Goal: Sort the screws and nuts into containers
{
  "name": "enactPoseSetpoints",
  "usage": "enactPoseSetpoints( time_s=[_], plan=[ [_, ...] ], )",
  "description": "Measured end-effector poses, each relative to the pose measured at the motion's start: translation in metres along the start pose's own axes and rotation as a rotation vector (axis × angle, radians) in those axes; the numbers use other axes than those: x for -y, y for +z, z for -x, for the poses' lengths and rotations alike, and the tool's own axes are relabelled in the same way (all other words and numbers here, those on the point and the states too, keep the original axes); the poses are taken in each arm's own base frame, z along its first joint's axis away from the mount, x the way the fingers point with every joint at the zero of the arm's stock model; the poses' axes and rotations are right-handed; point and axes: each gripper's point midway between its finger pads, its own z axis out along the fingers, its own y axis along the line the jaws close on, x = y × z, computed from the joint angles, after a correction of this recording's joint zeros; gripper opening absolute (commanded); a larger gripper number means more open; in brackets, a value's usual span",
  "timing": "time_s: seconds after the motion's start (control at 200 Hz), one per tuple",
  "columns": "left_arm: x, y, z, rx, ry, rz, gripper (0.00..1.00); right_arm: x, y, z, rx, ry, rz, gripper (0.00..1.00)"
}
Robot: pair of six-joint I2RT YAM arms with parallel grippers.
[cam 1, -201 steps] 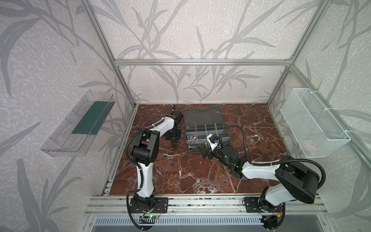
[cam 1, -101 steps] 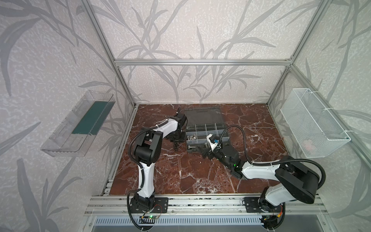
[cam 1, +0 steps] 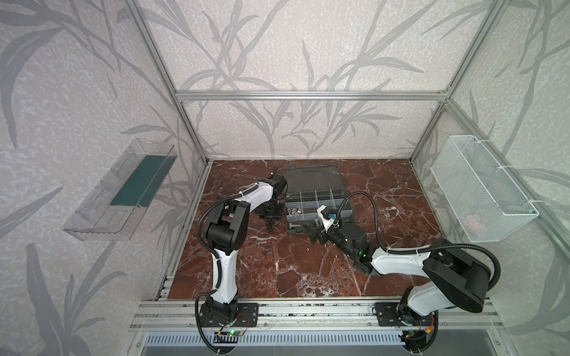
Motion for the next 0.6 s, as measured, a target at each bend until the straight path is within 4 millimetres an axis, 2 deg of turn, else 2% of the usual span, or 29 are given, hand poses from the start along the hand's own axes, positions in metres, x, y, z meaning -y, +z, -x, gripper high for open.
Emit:
enactPoseSetpoints(
  time_s=[0.19,0.46,0.6],
  plan=[
    [-0.009,-0.004,-0.005,-0.002,0.001,0.042,0.46,0.0,0.0,0.0,0.0,0.0,0.001,0.99],
    [-0.005,-0.005,-0.01,-0.02,0.007,0.041,0.41,0.0,0.0,0.0,0.0,0.001,0.001,0.99],
    [-0.003,-0.005,-0.012,-0.028,0.011,0.038,0.34,0.0,0.0,0.0,0.0,0.001,0.002,0.99]
  ],
)
